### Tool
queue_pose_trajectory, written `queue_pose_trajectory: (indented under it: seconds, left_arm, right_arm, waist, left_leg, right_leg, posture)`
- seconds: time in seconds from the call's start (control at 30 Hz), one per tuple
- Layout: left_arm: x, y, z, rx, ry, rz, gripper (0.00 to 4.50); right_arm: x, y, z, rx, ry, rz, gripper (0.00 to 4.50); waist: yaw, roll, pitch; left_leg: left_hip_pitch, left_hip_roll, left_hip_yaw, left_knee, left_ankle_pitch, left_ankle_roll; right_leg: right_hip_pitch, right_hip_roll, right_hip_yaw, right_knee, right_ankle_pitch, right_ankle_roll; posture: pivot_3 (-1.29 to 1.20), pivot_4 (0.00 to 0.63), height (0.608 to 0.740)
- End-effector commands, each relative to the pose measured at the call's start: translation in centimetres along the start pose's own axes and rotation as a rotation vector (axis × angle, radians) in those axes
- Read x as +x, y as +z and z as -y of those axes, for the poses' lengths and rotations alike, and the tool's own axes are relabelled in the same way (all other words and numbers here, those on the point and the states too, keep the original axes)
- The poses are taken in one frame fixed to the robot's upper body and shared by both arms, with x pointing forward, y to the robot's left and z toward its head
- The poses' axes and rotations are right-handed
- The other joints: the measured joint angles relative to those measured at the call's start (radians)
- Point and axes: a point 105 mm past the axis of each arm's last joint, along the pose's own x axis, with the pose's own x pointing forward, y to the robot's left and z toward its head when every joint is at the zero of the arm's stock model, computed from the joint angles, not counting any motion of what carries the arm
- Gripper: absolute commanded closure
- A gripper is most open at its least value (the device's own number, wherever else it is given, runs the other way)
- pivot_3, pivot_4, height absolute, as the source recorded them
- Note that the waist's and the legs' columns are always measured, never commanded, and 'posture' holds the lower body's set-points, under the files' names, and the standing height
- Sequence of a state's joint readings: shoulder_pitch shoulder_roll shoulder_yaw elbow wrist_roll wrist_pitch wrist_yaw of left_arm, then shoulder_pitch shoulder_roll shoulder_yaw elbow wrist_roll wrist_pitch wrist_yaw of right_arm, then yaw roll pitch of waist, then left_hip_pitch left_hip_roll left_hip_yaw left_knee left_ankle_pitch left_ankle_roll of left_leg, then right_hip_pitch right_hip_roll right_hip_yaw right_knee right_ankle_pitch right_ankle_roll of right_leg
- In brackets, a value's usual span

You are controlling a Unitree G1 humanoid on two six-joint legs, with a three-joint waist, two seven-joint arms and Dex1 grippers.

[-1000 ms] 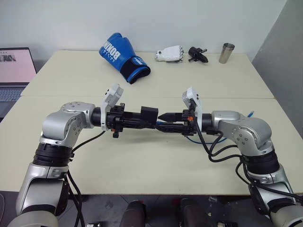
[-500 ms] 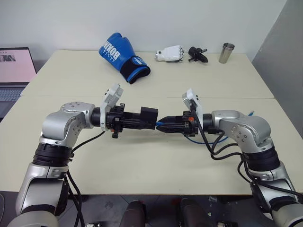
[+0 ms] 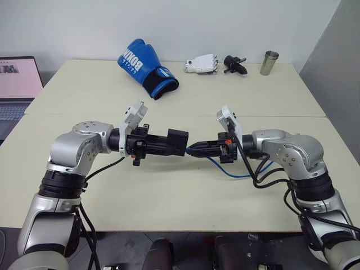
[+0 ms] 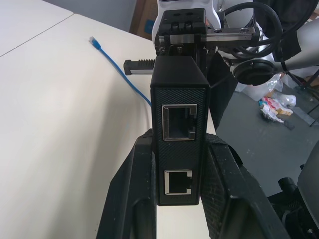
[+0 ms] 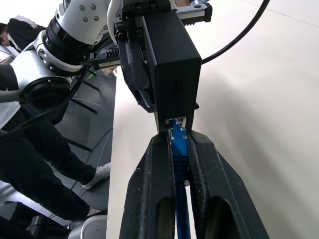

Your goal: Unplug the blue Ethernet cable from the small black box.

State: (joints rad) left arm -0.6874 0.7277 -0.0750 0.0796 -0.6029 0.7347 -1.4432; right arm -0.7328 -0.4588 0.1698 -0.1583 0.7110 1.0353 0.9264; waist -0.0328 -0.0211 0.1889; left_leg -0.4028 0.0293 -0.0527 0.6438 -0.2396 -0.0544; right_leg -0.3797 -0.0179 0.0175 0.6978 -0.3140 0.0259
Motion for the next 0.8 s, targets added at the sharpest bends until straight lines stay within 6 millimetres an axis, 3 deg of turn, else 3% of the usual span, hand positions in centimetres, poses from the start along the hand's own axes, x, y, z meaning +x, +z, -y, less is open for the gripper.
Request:
queue_pose_trajectory:
  seconds: [0.03,0.37,0.47,0.57,0.7,0.77,0.8]
  left_arm:
    - [-0.7,1.5,0.7,0.056,0.001,0.008,3.7]
    - [-4.4,1.8,-0.4,0.064,0.179,0.022,3.7]
    - [-5.6,0.9,-2.0,0.042,0.317,0.044,3.7]
    - [-6.2,0.4,-3.5,0.043,0.432,0.074,3.7]
    - [-6.1,-0.3,-4.8,0.09,0.538,0.081,3.7]
    - [-6.0,-0.1,-5.3,0.104,0.57,0.104,3.7]
    - [-6.0,-0.1,-5.5,0.118,0.587,0.105,3.7]
  right_arm:
    - [-1.0,0.1,0.3,-0.029,-0.026,-0.014,4.41]
    - [-4.4,-2.9,3.7,0.023,-0.218,-0.062,4.42]
    - [-4.9,-1.7,8.7,-0.054,-0.534,0.047,4.42]
    - [-5.5,-0.9,12.0,-0.12,-0.77,0.123,4.42]
    - [-5.3,-0.6,14.4,-0.162,-0.933,0.178,4.42]
    - [-5.4,-0.3,15.0,-0.177,-0.982,0.196,3.72]
    - [-5.4,0.0,15.1,-0.18,-0.986,0.209,3.66]
  waist:
    - [0.0,0.0,0.0]
    - [-0.002,0.0,0.0]
    - [-0.007,0.0,0.0]
    - [-0.009,0.0,0.0]
    - [-0.005,0.0,0.0]
    - [-0.001,0.0,0.0]
    - [0.0,0.0,0.0]
  left_leg:
    - [0.0,0.0,0.0,0.0,0.0,0.0]
    - [0.0,0.0,0.0,0.0,0.0,0.0]
    - [0.0,0.001,0.0,0.0,0.0,0.0]
    - [0.001,0.001,0.0,-0.001,0.0,0.0]
    - [-0.002,0.0,0.001,0.0,0.0,0.0]
    - [-0.007,0.0,0.002,0.001,0.0,0.0]
    - [-0.009,0.0,0.002,0.001,0.0,0.0]
  right_leg:
    - [0.0,0.0,0.0,0.0,0.0,0.0]
    - [0.0,0.0,0.0,0.0,0.0,0.0]
    - [0.0,0.0,0.0,0.0,0.0,0.0]
    - [-0.001,0.001,0.001,0.001,0.0,0.0]
    - [-0.003,0.0,0.001,0.001,0.0,0.0]
    - [-0.007,-0.001,0.001,0.001,0.0,0.0]
    - [-0.009,-0.001,0.001,0.001,0.0,0.0]
  posture:
    - [0.0,0.15,0.74]
    - [0.0,0.15,0.74]
    - [0.0,0.15,0.74]
    - [0.0,0.15,0.74]
    - [0.0,0.15,0.74]
    - [0.0,0.15,0.74]
    - [0.0,0.15,0.74]
